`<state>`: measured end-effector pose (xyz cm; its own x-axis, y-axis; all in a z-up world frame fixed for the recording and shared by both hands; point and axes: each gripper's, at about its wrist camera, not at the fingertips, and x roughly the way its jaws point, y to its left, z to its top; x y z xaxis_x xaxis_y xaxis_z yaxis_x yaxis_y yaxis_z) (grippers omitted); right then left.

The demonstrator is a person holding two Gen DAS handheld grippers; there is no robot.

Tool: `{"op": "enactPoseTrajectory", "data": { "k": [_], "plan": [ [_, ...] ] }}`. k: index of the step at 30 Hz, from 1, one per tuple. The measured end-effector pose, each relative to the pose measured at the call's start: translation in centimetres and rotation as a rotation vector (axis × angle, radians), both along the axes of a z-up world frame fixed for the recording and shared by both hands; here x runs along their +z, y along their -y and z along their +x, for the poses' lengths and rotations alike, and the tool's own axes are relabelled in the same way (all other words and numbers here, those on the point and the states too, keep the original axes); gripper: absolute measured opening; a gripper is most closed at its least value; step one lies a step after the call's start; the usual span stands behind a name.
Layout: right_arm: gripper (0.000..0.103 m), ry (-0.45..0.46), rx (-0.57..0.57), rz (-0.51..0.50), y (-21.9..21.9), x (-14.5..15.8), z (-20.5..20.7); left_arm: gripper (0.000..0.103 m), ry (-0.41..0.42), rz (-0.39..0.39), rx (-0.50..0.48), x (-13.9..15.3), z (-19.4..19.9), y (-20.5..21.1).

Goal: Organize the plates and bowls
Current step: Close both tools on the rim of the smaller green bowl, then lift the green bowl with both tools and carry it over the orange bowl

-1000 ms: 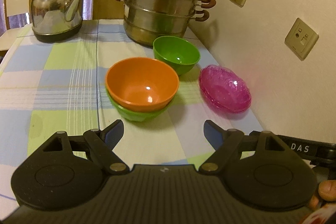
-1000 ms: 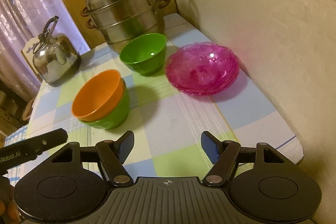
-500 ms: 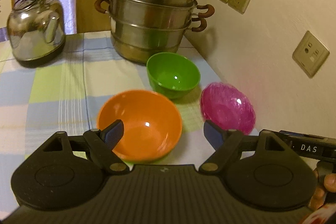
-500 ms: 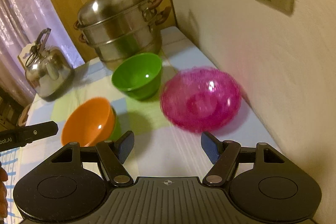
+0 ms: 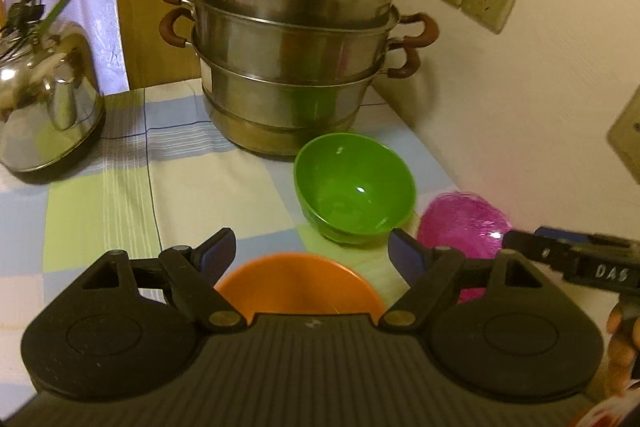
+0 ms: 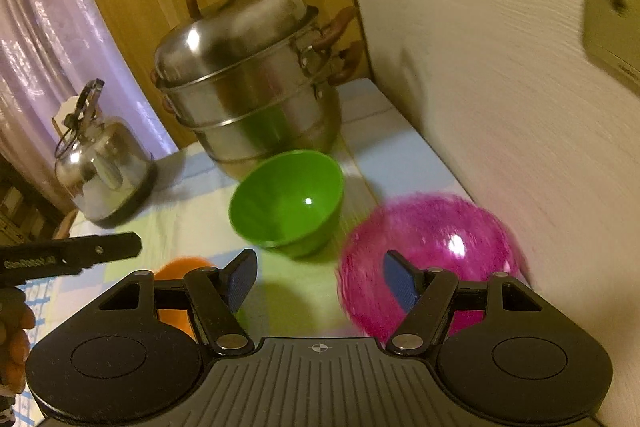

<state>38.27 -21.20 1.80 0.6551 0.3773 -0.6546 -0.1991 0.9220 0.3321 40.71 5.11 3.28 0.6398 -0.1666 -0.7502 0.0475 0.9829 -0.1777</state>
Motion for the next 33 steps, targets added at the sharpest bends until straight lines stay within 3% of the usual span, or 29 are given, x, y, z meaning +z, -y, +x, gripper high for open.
{"op": "enactPoseTrajectory", "data": {
  "k": [8,17,19,22,26,28,33],
  "plan": [
    [0.069,-0.059,0.023,0.006,-1.1,-1.8,6.8,0.070,-0.084,0.021,-0.024,-3.2,6.5,0.2],
    [0.051,-0.145,0.041,-0.024,-2.4,-5.5,12.7,0.059,-0.156,0.009,-0.038,-6.9,11.8,0.4],
    [0.049,-0.161,0.044,-0.029,-2.6,-6.4,13.7,0.048,-0.170,-0.007,-0.039,-7.7,12.7,0.4],
    [0.044,-0.167,0.055,-0.041,-2.9,-7.4,14.7,0.040,-0.187,-0.035,-0.033,-8.7,13.8,0.3],
    [0.029,-0.187,0.069,-0.063,-3.3,-8.5,15.8,0.031,-0.203,-0.056,-0.046,-9.8,14.6,0.6],
    [0.023,-0.198,0.069,-0.062,-3.4,-9.0,16.1,0.022,-0.203,-0.050,-0.047,-10.2,14.9,0.7],
    [0.013,-0.211,0.084,-0.065,-3.8,-9.8,16.6,0.012,-0.210,-0.042,-0.057,-10.7,15.1,1.0]
  ]
}}
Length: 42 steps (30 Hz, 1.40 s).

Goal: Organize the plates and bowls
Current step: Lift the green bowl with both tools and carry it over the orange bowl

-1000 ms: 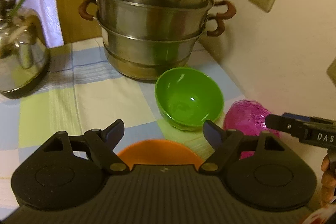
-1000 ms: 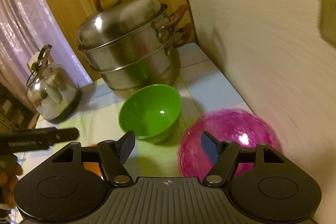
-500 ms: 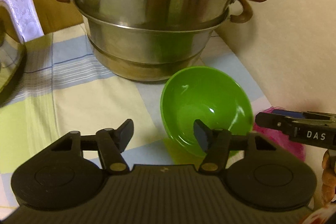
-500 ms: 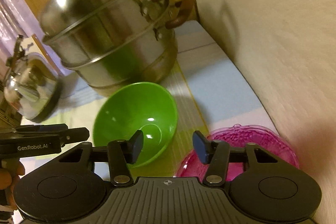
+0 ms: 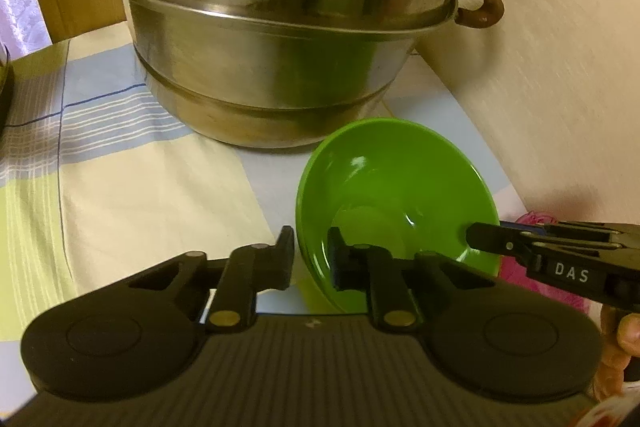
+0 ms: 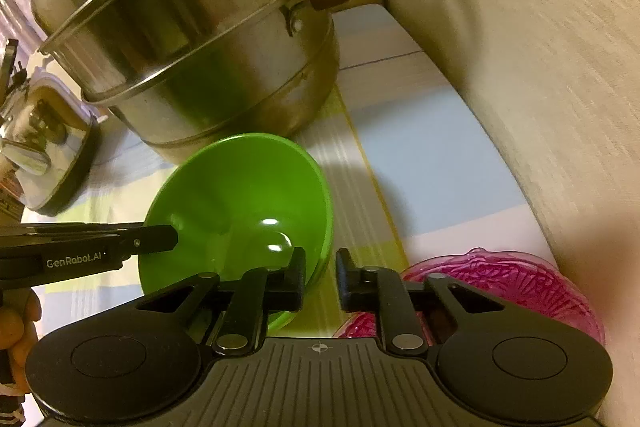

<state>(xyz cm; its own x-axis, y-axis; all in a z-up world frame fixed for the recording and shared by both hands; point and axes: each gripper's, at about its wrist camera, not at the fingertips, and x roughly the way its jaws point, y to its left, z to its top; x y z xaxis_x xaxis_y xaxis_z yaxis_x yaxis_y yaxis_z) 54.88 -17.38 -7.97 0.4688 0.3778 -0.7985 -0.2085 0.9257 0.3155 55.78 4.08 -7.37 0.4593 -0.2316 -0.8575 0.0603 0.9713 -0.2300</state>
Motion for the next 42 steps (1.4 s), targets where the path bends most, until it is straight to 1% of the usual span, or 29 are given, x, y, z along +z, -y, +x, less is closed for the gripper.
{"op": "enactPoseTrajectory", "data": {
  "k": [1,3,5,10,14,19,25,29,34,37,39,42],
  "plan": [
    [0.013,0.001,-0.003,0.001,-0.1,0.0,-0.1,0.009,0.001,0.010,-0.001,0.0,0.0,0.1],
    [0.012,0.001,-0.011,-0.003,-0.2,0.0,-0.1,0.008,0.002,0.023,-0.005,0.0,0.0,0.1],
    [0.011,-0.001,-0.017,-0.006,-0.3,0.1,-0.2,0.008,0.002,0.017,0.001,0.2,-0.1,0.1],
    [0.011,0.014,-0.019,-0.013,-0.1,1.1,-0.5,0.008,0.027,0.013,-0.006,2.1,-0.8,0.3],
    [0.011,0.041,-0.011,-0.011,0.2,3.5,-1.6,0.008,0.048,0.002,-0.002,4.5,-1.7,0.5],
    [0.011,0.085,-0.004,-0.015,1.0,7.6,-4.0,0.008,0.077,0.012,-0.018,7.8,-4.4,1.6],
    [0.011,0.118,-0.019,-0.021,2.4,11.8,-8.8,0.008,0.112,0.004,-0.023,11.7,-9.4,2.9],
    [0.011,0.120,-0.026,-0.003,3.3,13.3,-12.6,0.008,0.122,-0.018,-0.017,13.5,-13.3,3.3],
    [0.011,0.107,-0.021,0.007,4.2,13.6,-17.7,0.008,0.130,-0.023,-0.013,14.4,-18.9,3.8],
    [0.011,0.103,-0.027,0.021,4.7,13.5,-20.9,0.008,0.129,-0.032,0.003,14.2,-22.2,3.8],
    [0.011,0.098,-0.029,0.024,4.9,13.3,-23.2,0.008,0.130,-0.021,0.015,14.1,-24.3,4.0],
    [0.011,0.107,-0.011,-0.003,4.6,12.9,-26.5,0.008,0.140,-0.016,0.029,13.9,-27.6,4.2]
  ]
}}
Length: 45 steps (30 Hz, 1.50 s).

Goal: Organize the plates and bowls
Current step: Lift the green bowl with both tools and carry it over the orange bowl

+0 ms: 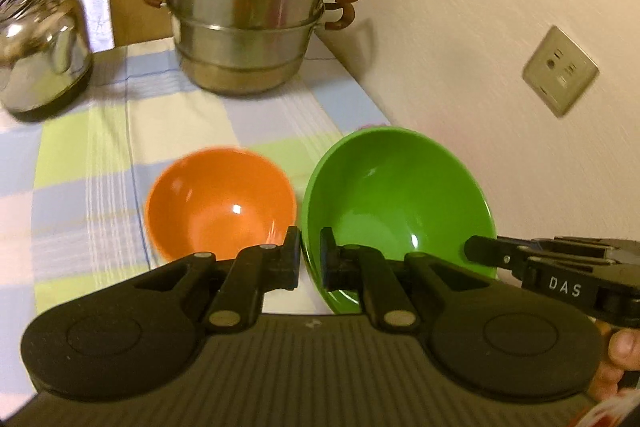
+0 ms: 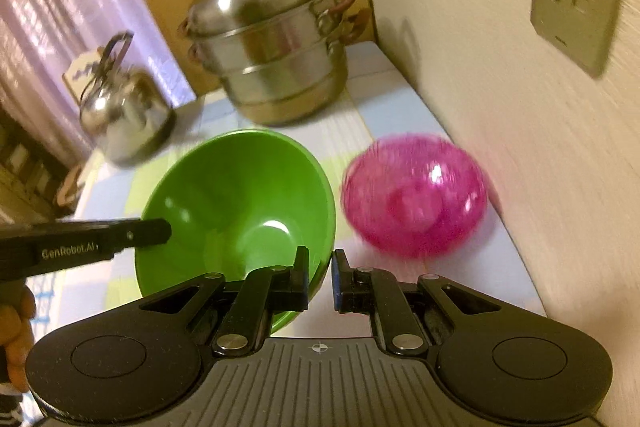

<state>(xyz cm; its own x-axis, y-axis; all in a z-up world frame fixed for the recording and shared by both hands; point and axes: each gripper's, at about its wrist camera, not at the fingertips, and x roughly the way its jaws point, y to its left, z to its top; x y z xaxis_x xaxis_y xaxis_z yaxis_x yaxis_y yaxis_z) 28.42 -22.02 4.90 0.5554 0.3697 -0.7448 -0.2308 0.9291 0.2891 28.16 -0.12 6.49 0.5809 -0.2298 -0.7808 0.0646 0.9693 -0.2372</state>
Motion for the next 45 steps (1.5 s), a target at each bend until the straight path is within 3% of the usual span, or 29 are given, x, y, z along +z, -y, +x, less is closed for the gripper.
{"op": "enactPoseTrajectory", "data": {
  "k": [11,25,36,45],
  "plan": [
    [0.011,-0.025,0.023,0.066,-1.0,-1.9,-6.7,0.008,-0.015,-0.021,0.092,-1.4,-8.0,-2.5],
    [0.011,-0.073,0.082,0.062,-3.7,-4.0,-9.3,0.008,-0.045,-0.051,0.161,-2.9,-11.6,-5.1],
    [0.011,-0.035,0.104,0.073,-4.7,-1.4,-7.5,0.008,-0.015,-0.071,0.177,-0.5,-9.3,-6.6],
    [0.010,0.006,0.123,0.087,-7.0,1.8,-0.8,0.008,-0.013,-0.076,0.203,0.7,-3.2,-9.1]
  ]
}}
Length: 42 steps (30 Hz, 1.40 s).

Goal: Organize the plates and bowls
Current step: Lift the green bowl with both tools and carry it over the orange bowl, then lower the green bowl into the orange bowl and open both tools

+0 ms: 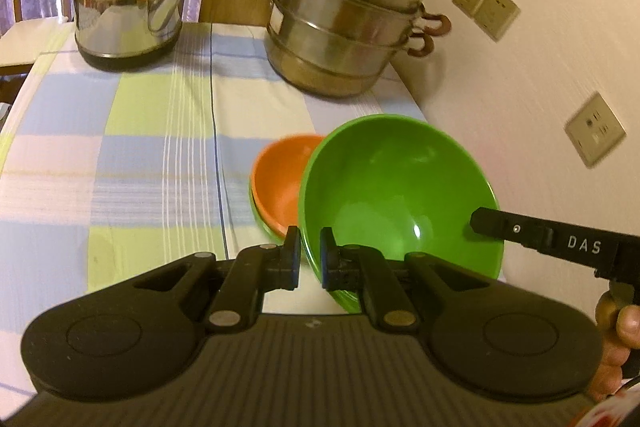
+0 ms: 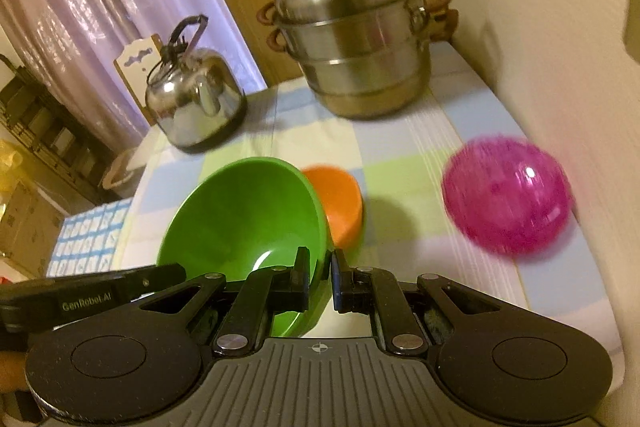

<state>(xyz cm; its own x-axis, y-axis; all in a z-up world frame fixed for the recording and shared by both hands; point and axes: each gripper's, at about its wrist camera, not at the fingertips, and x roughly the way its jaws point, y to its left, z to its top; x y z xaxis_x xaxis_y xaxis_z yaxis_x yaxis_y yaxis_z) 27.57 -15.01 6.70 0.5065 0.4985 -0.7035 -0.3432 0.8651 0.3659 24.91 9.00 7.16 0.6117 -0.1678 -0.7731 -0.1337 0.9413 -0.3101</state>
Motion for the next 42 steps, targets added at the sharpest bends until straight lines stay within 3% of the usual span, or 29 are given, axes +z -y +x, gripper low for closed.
{"op": "enactPoseTrajectory", "data": {
  "k": [6,16,24,42],
  "plan": [
    [0.010,-0.012,0.013,-0.021,-2.2,-0.8,5.2,0.008,-0.022,0.022,0.012,-1.0,4.6,-1.4],
    [0.009,-0.074,0.033,-0.102,-4.1,-6.2,10.4,0.008,-0.090,0.034,0.004,-5.9,9.0,-2.3],
    [0.009,-0.093,0.053,-0.127,-4.7,-8.3,11.4,0.008,-0.108,0.028,0.007,-8.3,9.5,-2.6],
    [0.010,-0.065,0.058,-0.166,-5.3,-9.5,11.3,0.008,-0.081,0.032,0.017,-8.5,9.1,-2.7]
  ]
}}
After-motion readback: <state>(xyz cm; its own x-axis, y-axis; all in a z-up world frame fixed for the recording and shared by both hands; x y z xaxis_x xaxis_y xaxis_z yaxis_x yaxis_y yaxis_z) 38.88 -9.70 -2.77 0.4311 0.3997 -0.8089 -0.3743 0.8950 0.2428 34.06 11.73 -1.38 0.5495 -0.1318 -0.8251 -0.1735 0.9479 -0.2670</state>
